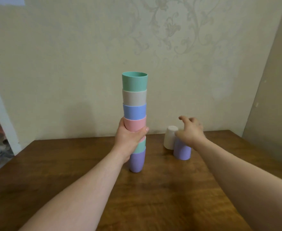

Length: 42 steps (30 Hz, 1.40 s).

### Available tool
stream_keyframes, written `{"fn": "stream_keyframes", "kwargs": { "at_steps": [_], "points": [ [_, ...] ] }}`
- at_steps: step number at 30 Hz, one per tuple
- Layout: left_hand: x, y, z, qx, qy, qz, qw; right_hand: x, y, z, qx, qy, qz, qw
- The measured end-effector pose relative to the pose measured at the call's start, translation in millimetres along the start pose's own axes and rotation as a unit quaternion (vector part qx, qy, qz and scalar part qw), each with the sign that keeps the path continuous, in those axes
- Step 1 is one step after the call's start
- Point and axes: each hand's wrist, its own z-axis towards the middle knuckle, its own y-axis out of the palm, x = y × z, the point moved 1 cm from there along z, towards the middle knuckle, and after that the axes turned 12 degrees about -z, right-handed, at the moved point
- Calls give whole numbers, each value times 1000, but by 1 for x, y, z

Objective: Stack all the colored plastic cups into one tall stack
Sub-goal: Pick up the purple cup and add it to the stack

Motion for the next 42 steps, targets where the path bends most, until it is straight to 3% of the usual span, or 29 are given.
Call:
{"fn": "stream_keyframes", "kwargs": {
  "at_steps": [4,7,11,15,18,23,26,29,31,34,36,39,42],
  "points": [
    [-4,4,2,-3,0,-3,1000,20,40,-6,-143,-29,-144,979],
    [-5,2,4,-3,-3,-2,1000,25,45,-7,-108,-64,-189,974],
    [-6,3,5,0,-3,0,1000,23,35,-13,-83,-53,-165,981],
    [-5,3,2,1,1,-8,1000,18,32,-27,-68,-33,-64,995],
    [-3,3,1,1,-1,0,1000,14,38,-37,-99,-21,-2,995],
    [2,3,-4,6,2,15,1000,8,50,-56,-217,-51,-81,971],
    [4,2,-7,6,-2,24,1000,3,57,-68,-225,-75,-90,967],
    [7,0,-12,4,-4,26,1000,-1,55,-68,-186,-49,-11,981],
    [8,0,-15,6,-4,30,1000,-8,36,-61,-134,-31,118,983],
    [11,0,-17,13,-2,49,999,-42,-26,-50,-45,-44,351,934],
    [13,1,-17,16,-8,59,998,-76,-81,-49,28,-78,446,891],
    [17,1,-17,-6,-20,89,996,-125,-149,-59,146,-143,480,853],
    [17,0,-17,-16,-17,101,995,-162,-184,-69,189,-191,502,822]
  ]
}}
